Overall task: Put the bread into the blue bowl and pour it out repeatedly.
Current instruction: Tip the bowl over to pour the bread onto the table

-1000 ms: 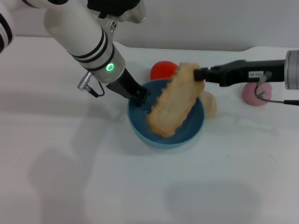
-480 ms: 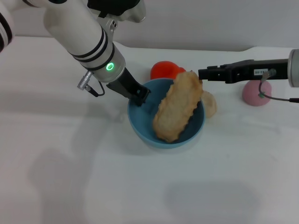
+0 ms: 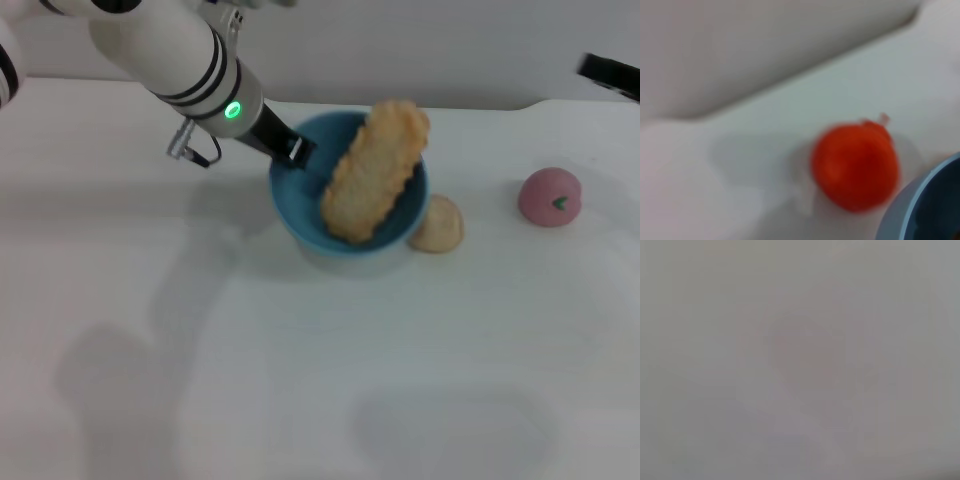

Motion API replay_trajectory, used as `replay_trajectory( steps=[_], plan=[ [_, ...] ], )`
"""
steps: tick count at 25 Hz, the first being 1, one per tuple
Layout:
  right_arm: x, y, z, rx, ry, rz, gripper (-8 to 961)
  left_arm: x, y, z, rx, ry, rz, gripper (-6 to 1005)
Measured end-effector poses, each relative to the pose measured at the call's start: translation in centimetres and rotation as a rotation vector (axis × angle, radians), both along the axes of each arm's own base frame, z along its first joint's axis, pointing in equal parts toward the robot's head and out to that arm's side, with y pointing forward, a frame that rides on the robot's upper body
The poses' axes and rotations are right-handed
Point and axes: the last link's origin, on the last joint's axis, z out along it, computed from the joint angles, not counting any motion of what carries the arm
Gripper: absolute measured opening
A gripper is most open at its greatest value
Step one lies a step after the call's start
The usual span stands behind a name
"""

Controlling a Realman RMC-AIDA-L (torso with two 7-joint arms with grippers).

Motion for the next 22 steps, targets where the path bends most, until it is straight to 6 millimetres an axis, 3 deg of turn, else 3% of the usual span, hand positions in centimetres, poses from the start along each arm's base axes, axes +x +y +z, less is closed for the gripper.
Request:
replay_trajectory(
  steps=[4,9,16,22],
  plan=[
    [3.4,-2.0,0.6,0.050,0.067,-0.098,373,0.0,0.9,0.4,0.073,0.092,-0.057,0],
    [6.2,-4.0,0.0,0.052,0.101,-0.186,374,1.2,1.1,-0.8,0.134,0.298,-0.168,0],
    [7.4,-4.9,-0.5,0.044,0.110,-0.223,374,3.2,0.4,-2.2,0.217,0.389,-0.298,-1],
    [7.5,-4.9,-0.4,0.048,0.101,-0.219,375,3.6,-1.6,-3.5,0.307,0.476,-0.438,-1]
  ],
)
